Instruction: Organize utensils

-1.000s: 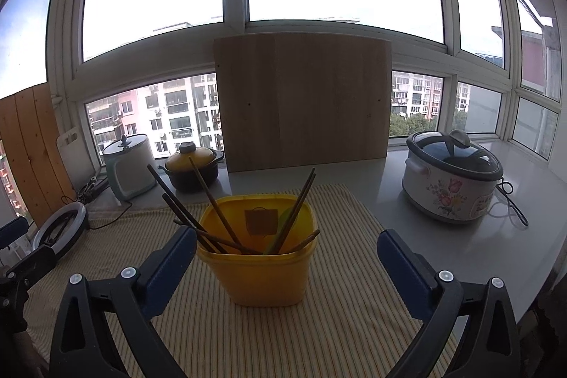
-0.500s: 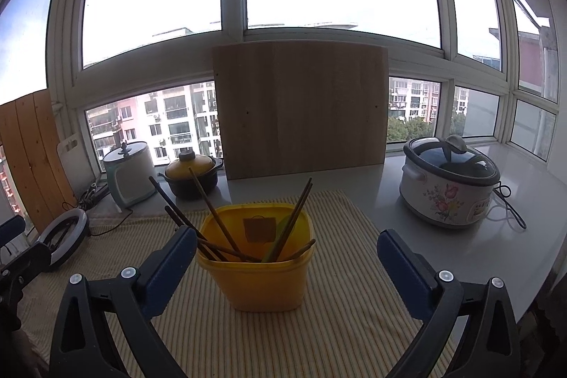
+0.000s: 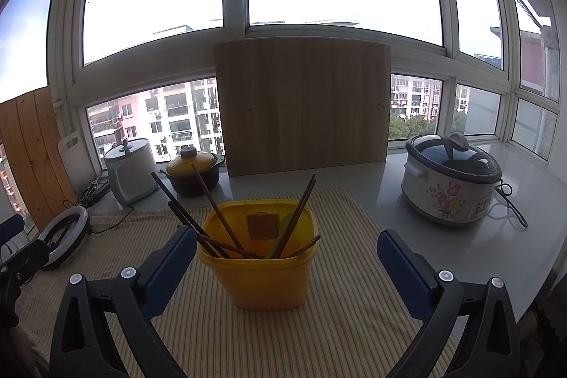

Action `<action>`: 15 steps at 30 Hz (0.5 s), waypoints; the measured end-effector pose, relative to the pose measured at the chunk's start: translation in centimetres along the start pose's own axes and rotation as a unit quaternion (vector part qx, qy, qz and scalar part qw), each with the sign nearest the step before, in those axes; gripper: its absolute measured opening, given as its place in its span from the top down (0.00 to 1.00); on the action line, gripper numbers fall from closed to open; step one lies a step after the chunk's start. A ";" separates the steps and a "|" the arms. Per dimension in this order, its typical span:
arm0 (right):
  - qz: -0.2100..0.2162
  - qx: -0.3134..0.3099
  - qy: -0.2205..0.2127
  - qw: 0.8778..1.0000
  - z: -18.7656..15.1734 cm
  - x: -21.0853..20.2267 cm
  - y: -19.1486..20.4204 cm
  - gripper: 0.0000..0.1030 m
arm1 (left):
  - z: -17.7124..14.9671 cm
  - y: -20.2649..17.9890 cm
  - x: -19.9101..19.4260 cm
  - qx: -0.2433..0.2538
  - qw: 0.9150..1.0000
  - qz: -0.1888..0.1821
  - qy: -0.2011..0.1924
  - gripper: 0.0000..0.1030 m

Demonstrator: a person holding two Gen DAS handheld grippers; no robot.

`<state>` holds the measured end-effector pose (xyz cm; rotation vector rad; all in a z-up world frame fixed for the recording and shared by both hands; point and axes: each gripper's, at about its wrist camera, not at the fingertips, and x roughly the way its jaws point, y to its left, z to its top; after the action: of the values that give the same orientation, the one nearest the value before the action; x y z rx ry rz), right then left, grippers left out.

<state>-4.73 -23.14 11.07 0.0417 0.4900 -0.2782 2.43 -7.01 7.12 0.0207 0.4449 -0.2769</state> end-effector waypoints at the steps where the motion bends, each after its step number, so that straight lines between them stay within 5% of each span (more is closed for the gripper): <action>1: 0.000 0.000 0.001 1.000 0.0 0.0 0.0 0.00 | 0.0 0.0 0.0 0.000 1.000 0.000 0.000 0.00; 15: 0.002 0.002 0.005 1.000 -0.3 0.3 0.1 0.00 | 0.0 0.0 0.0 -0.001 1.000 0.001 0.000 0.00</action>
<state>-4.58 -23.13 10.65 0.0472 0.4999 -0.2753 2.43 -7.00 7.12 0.0195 0.4458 -0.2754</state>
